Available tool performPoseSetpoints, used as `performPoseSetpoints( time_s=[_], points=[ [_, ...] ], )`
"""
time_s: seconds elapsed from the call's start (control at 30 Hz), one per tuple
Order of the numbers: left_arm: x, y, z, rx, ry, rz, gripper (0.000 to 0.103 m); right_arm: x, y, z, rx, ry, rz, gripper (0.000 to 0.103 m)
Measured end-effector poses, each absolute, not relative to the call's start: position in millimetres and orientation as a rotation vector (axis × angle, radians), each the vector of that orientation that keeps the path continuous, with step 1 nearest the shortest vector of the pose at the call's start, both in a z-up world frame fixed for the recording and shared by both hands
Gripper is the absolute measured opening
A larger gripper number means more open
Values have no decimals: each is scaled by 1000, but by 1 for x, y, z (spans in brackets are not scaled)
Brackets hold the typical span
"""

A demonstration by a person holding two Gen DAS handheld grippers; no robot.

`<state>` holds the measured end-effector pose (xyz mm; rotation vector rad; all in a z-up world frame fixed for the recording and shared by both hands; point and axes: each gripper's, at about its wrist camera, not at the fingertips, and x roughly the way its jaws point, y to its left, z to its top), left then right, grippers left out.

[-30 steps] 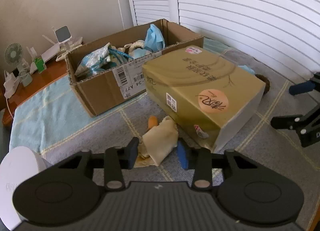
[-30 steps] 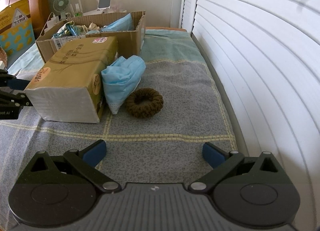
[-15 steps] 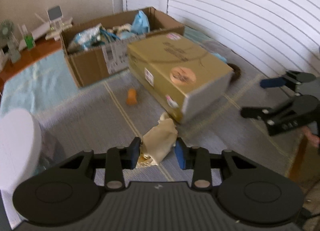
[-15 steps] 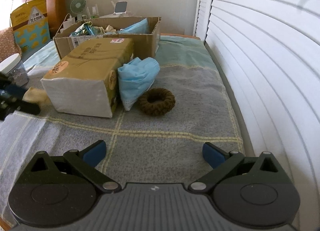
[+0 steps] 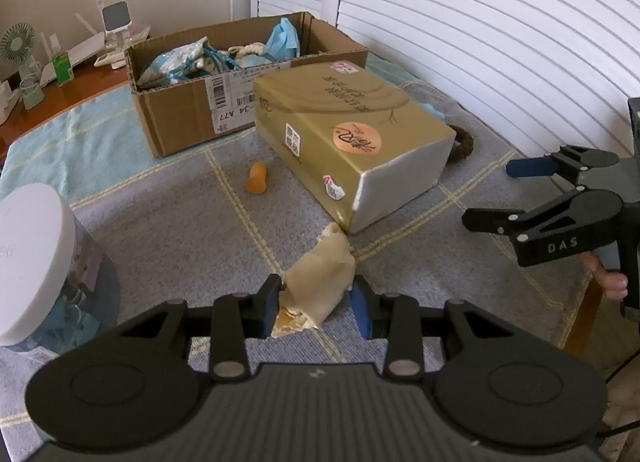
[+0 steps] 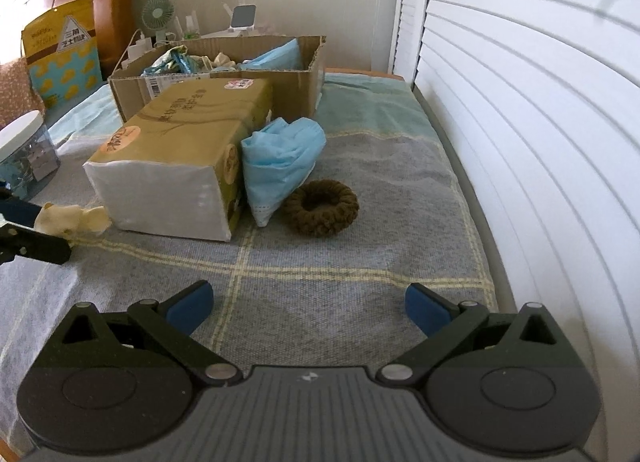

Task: Organize soft objects
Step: 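Grasp the brown fuzzy hair tie with the right tool while the left tool lifts the beige cloth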

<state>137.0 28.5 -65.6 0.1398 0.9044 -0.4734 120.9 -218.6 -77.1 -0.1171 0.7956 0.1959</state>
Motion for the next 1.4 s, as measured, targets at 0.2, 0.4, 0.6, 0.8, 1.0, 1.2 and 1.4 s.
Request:
performPoseSetpoints(
  time_s=[0.2, 0.4, 0.6, 0.8, 1.0, 1.2, 1.4],
  points=[
    [136, 30, -66, 130, 901, -473, 37, 122, -215, -75, -145, 785, 165, 103],
    [137, 31, -67, 125, 905, -471, 37, 129, -211, -64, -211, 731, 126, 102],
    [138, 32, -68, 119, 907, -472, 37, 145, -209, -62, -224, 732, 99, 85],
    [139, 33, -68, 116, 908, -472, 37, 150, -200, -64, -252, 729, 125, 69],
    [139, 33, -68, 116, 908, -472, 37, 154, -194, -64, -261, 729, 139, 48],
    [139, 31, -68, 123, 906, -468, 46, 150, -194, -61, -258, 730, 129, 44],
    [140, 29, -68, 138, 896, -455, 55, 140, -202, -59, -243, 757, 90, 45]
  ],
)
